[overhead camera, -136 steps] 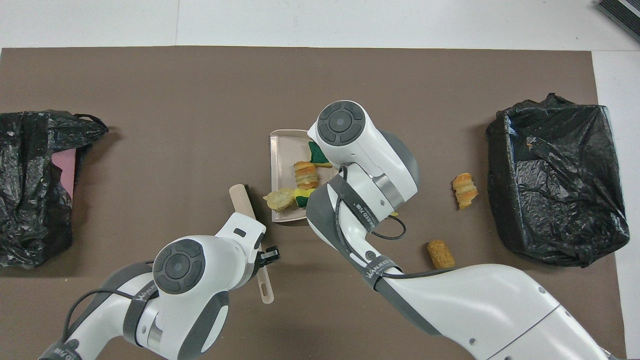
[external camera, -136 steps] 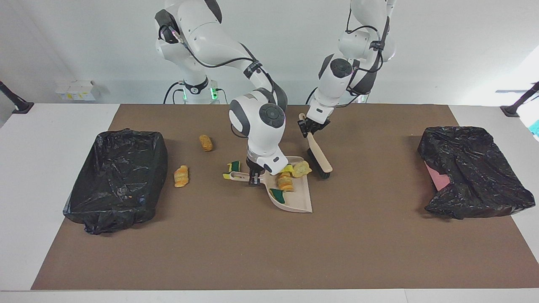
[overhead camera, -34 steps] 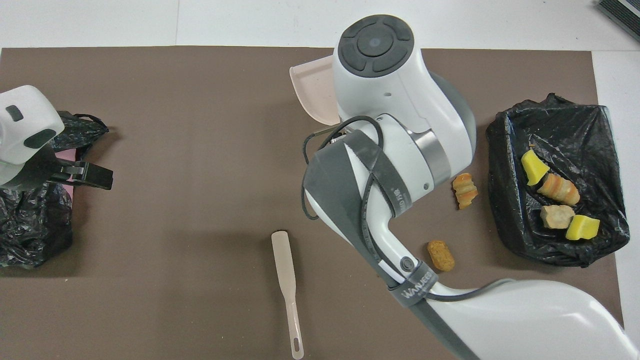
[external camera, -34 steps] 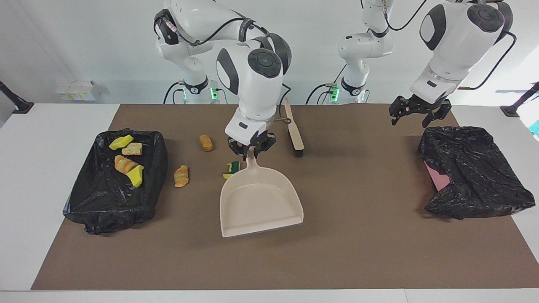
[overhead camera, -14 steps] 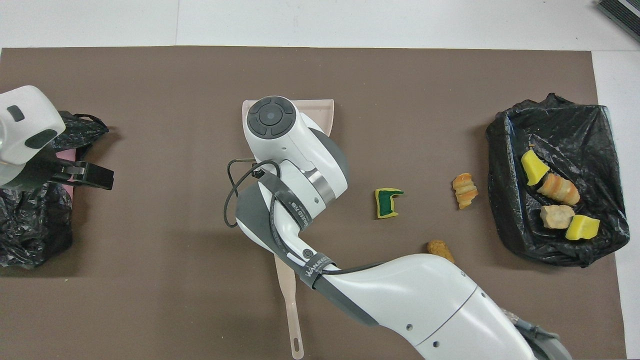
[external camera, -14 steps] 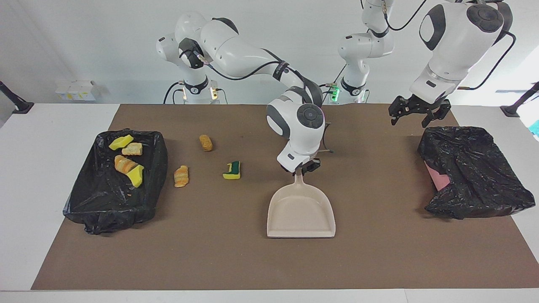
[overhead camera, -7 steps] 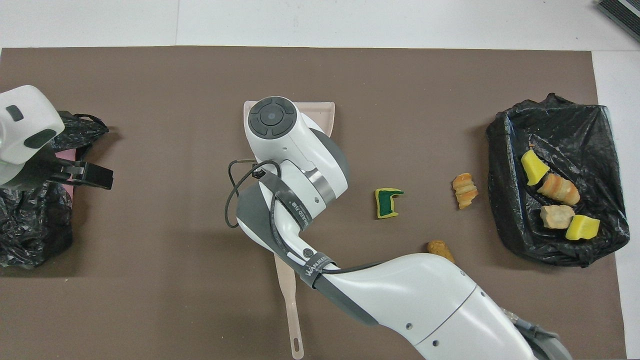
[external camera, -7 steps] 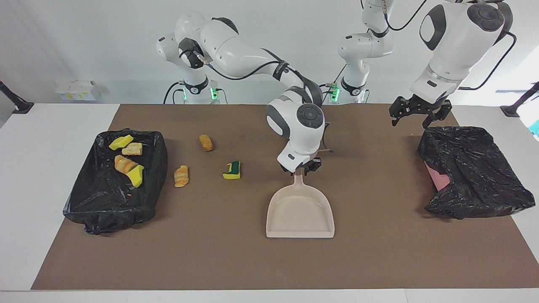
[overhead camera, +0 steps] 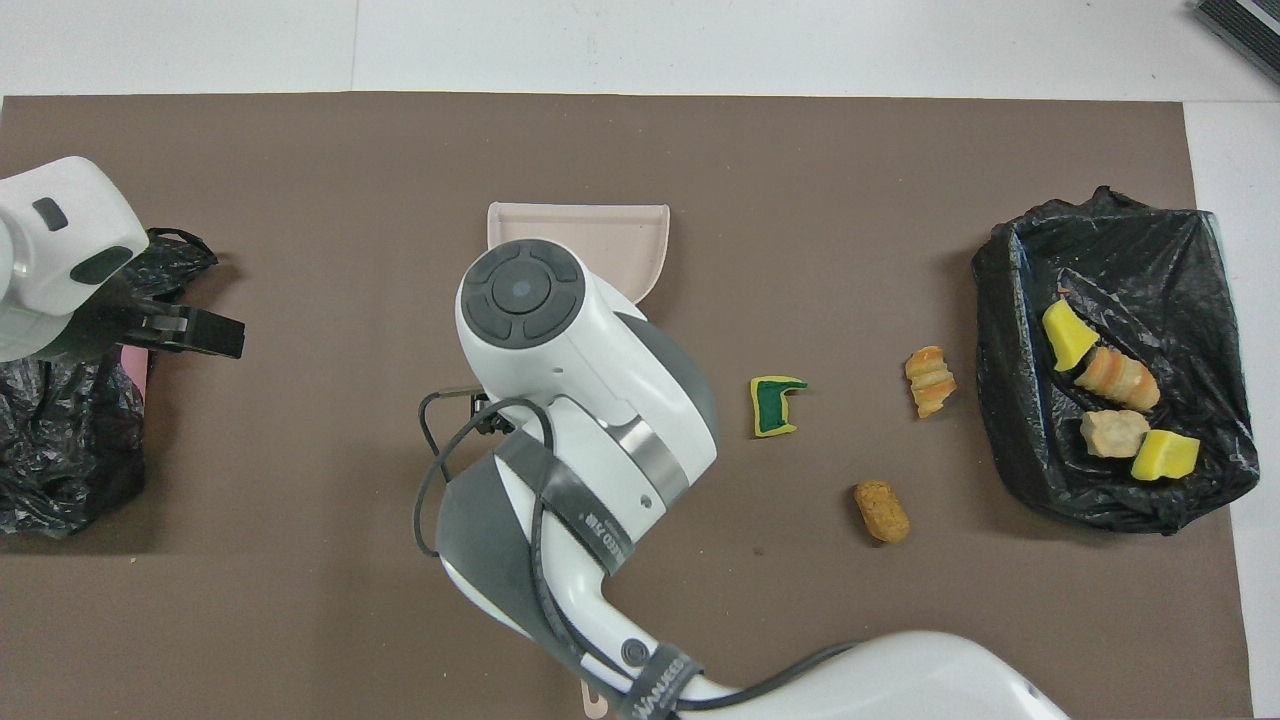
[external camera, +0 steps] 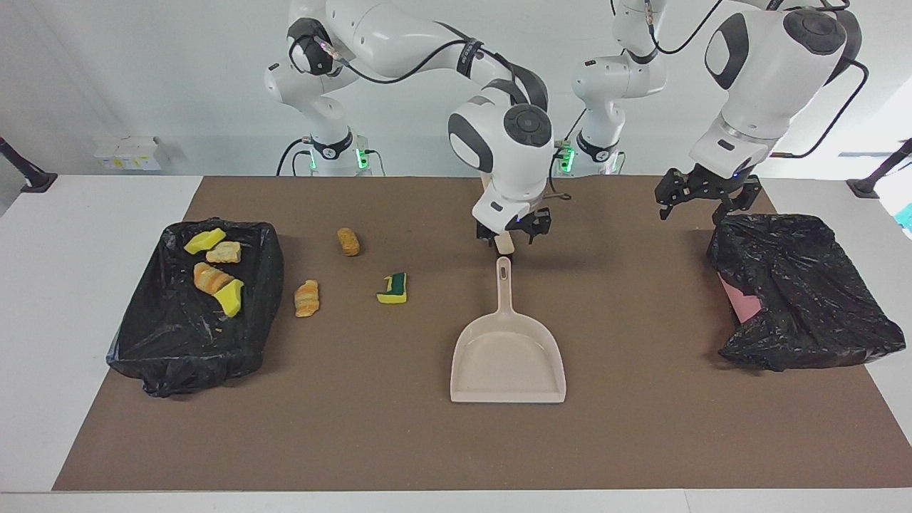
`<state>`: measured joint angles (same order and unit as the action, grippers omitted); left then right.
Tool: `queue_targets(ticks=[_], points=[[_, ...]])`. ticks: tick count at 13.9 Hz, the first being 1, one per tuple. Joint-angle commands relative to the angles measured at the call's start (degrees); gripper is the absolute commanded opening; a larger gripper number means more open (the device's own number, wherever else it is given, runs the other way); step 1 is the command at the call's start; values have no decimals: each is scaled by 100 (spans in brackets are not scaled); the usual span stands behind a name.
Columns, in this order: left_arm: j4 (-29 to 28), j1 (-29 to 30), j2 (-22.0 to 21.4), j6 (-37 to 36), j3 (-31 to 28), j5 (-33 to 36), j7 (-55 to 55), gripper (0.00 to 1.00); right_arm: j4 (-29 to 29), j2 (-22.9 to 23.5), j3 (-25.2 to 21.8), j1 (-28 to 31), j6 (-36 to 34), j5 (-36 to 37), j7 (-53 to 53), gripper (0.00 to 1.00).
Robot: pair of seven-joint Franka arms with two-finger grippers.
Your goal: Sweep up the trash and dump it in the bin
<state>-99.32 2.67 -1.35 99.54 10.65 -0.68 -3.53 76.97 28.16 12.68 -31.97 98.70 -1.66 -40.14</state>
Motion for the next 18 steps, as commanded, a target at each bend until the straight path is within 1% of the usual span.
queue_targets(ticks=[1,3,4,5,6,8,9,11,14,16,18], points=[[-35,-397,205,372,-28,-73,395,100,1686,-1126,-12,-124,307,-448,270,86],[-44,-714,389,618,-36,-73,695,100,2529,-1583,-12,-344,788,-651,279,86],[-70,-854,486,802,-36,-73,731,100,3055,-1812,-12,-440,1174,-747,305,86],[-88,-978,600,961,-36,-73,775,100,3496,-1980,-20,-615,1526,-757,349,86],[-158,-1127,688,1127,-36,-73,906,100,3787,-2033,-20,-695,1773,-757,376,85],[-255,-1355,925,1584,-36,-55,1292,100,4027,-2008,-12,-801,1907,-757,358,85],[-246,-1574,1161,1804,-36,23,1555,100,4141,-2025,-20,-863,1977,-757,323,85],[-246,-1813,1409,2261,-45,24,1987,100,4360,-2174,-12,-907,1986,-766,297,84],[-264,-2164,1655,2412,-45,33,2127,100,4519,-2271,-12,-1013,1995,-1011,384,82],[-264,-2410,1857,2613,-45,312,2610,100,4520,-2280,-12,-1013,2012,-1134,463,78],[-264,-2569,2051,2728,-45,393,2893,100,4590,-2297,-12,-1021,2135,-1319,586,77]])
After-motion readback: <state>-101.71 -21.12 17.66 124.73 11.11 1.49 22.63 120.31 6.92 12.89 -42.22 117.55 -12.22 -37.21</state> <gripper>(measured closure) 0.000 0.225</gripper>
